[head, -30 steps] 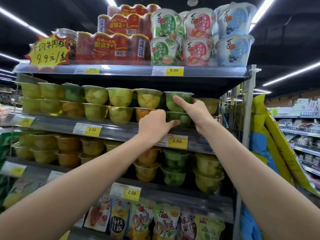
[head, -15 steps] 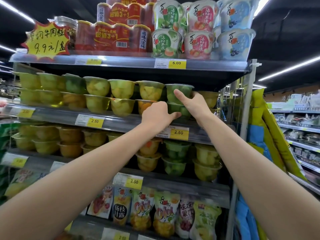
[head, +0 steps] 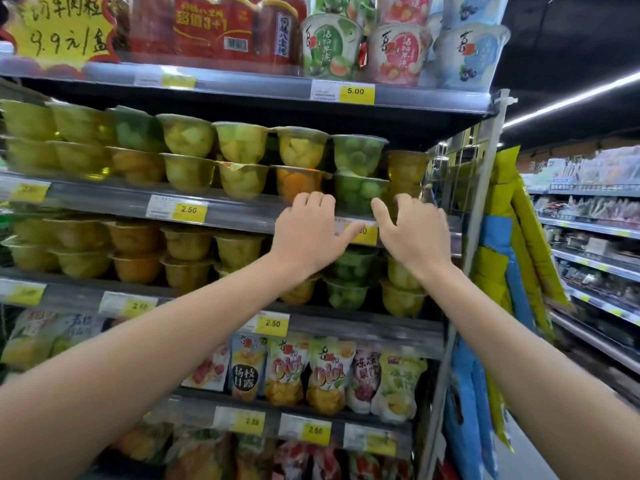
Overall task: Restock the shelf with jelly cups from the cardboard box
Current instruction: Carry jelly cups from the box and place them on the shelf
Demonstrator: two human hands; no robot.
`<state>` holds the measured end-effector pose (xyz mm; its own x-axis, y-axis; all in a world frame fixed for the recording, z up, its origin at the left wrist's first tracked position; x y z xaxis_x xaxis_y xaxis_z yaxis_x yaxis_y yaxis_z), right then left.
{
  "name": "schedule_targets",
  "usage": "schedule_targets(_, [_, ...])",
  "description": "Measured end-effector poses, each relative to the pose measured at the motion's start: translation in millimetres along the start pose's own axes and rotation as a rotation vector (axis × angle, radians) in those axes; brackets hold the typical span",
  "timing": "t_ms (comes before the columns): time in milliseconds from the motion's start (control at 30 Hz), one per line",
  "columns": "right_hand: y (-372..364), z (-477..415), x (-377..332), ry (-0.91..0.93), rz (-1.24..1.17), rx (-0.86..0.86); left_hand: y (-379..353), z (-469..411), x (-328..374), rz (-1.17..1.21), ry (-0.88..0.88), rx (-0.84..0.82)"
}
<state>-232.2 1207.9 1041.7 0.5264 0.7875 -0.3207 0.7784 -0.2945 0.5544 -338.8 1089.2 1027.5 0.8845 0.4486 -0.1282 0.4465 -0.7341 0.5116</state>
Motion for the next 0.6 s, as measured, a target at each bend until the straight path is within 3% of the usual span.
schedule_targets(133, [-9, 32, 4, 0.111, 0.191, 0.044, -6, 31, -8, -0.023, -0.110, 0.016])
schedule_targets(333, [-15, 89, -9, 0.172, 0.197, -0.074, -18, 80, -16, -0.046, -0.190, -0.121])
schedule_targets(600, [-28, 155, -18, 0.200, 0.374, -0.478, -6, 149, -14, -0.009, -0.176, -0.393])
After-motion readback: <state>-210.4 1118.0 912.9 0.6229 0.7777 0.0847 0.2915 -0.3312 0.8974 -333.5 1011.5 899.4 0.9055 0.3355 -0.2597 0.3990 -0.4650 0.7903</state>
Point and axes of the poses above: each hand's wrist, its own z-axis away from the middle knuckle, its own y-axis out of the back of the hand, x = y × z, the point moved 2 cm from there along -z, towards the middle knuckle, and after that the axes turned 10 degrees about -y, right-handed, at the moved point
